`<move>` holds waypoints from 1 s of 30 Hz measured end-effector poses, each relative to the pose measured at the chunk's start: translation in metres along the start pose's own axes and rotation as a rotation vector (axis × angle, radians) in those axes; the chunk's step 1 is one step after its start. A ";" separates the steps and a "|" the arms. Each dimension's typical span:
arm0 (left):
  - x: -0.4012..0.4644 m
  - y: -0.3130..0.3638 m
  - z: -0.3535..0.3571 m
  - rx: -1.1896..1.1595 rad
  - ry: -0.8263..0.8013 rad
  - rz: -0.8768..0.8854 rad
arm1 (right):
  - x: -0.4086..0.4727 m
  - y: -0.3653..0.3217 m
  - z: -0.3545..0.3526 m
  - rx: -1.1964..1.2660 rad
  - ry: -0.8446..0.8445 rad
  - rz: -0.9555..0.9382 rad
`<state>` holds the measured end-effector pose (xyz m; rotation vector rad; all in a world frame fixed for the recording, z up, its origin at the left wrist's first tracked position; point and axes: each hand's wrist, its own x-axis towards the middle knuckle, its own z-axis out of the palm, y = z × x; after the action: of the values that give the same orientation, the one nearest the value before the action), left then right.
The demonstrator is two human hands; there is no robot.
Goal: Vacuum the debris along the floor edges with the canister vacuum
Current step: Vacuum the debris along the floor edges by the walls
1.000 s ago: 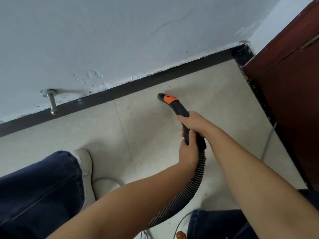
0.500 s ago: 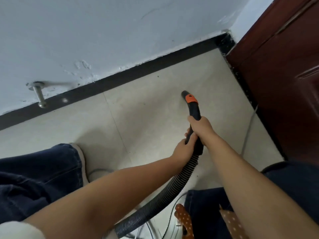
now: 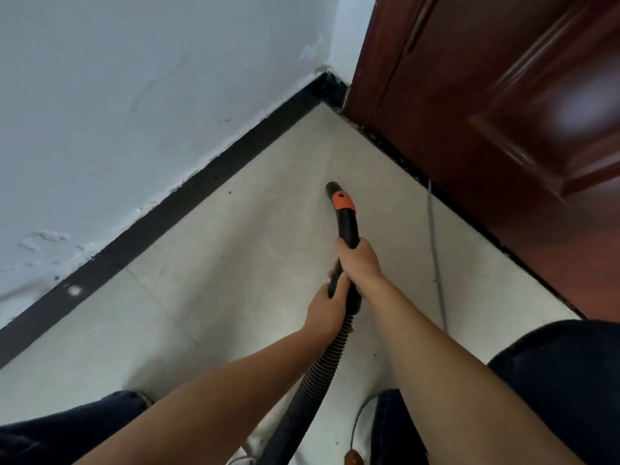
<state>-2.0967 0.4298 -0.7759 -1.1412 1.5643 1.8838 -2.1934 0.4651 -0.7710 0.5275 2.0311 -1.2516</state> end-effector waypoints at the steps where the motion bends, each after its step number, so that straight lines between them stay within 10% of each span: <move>1: 0.004 0.002 0.000 0.035 -0.049 -0.007 | 0.001 0.003 -0.005 0.019 0.072 0.014; 6: 0.014 0.011 -0.010 0.197 -0.279 -0.028 | 0.006 0.020 -0.014 0.107 0.373 0.123; 14: 0.025 0.014 -0.058 0.053 -0.051 0.034 | 0.013 -0.022 0.049 0.041 0.089 -0.016; 23: 0.065 0.045 -0.035 0.252 -0.326 -0.016 | 0.049 -0.012 0.014 0.199 0.451 0.068; 30: 0.035 0.038 -0.001 0.186 -0.345 -0.081 | 0.026 -0.007 -0.024 0.108 0.361 0.099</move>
<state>-2.1453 0.4126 -0.7813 -0.7415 1.4394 1.7310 -2.2234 0.4835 -0.7783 0.9524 2.2039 -1.2823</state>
